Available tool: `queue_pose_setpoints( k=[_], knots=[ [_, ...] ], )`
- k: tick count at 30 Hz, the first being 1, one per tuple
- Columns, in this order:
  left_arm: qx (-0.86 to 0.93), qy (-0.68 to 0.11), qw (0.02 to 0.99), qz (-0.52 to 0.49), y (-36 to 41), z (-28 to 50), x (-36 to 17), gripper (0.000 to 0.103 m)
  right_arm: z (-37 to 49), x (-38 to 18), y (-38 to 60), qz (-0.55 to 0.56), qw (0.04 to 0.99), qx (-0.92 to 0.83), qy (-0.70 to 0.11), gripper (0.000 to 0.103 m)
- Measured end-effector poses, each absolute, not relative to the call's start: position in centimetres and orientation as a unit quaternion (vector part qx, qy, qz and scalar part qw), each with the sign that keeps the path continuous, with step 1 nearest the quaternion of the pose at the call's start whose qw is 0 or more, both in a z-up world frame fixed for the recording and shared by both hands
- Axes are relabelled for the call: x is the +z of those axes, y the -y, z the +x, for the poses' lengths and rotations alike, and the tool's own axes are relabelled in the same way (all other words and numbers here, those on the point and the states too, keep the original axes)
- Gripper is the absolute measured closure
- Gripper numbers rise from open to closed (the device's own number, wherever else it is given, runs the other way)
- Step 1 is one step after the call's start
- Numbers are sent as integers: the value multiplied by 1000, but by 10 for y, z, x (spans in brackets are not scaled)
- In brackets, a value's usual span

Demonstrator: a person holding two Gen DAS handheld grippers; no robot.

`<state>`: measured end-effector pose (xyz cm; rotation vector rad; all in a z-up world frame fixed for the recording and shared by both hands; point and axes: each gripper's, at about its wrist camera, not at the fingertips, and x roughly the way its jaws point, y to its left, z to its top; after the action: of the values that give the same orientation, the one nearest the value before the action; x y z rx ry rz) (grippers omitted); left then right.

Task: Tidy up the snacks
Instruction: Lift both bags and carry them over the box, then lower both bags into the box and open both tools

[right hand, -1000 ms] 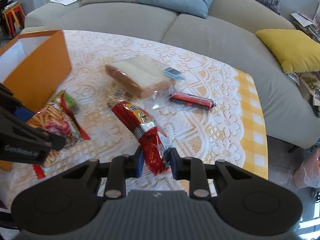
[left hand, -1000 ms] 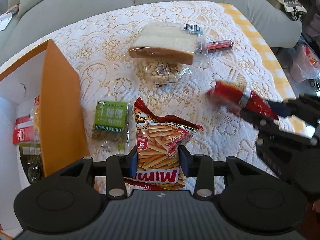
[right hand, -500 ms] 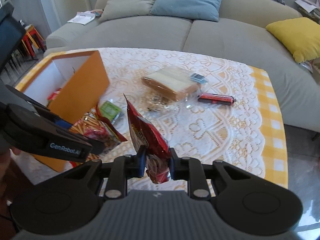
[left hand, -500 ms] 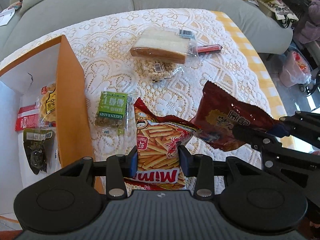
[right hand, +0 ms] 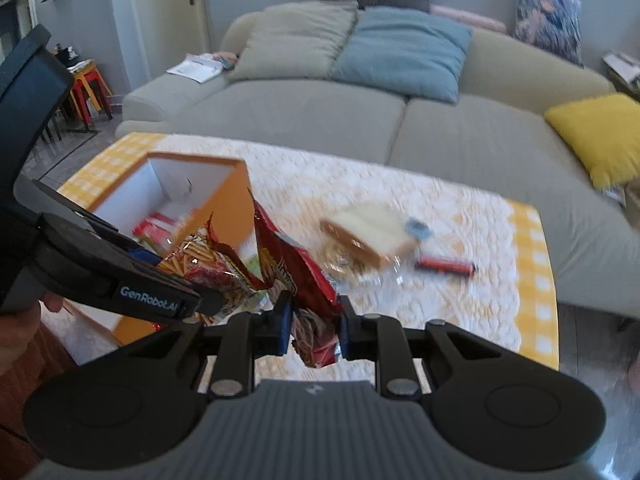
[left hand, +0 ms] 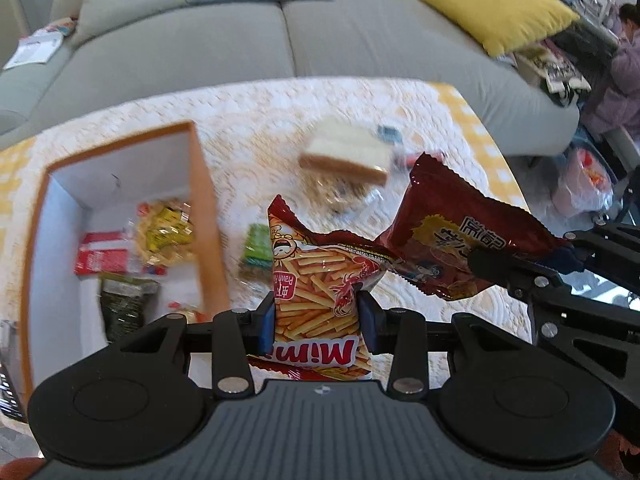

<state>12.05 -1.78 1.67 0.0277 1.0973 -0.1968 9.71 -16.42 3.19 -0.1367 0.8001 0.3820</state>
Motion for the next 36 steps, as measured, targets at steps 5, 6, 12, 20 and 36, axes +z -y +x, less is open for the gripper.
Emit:
queue_pose_setpoints(
  k=[5,6,12,20,36],
  knots=[
    [-70,-506,860,14,-10,123,34,57,104,47,143,-64,906,200,-368,83],
    [-64,-502,862,16,-17,124,37,57,105,50,139,-62,907,205,-364,83],
    [-27,-495,868,35,-57,132,46,57,118,67,110,-24,908,240,-342,83],
    [28,-514,855,62,-103,155,30,57,146,63,54,7,891,289,-350,83],
    [43,-602,785,142,-137,189,-62,57,190,-11,-22,-38,840,309,-445,83]
  ],
)
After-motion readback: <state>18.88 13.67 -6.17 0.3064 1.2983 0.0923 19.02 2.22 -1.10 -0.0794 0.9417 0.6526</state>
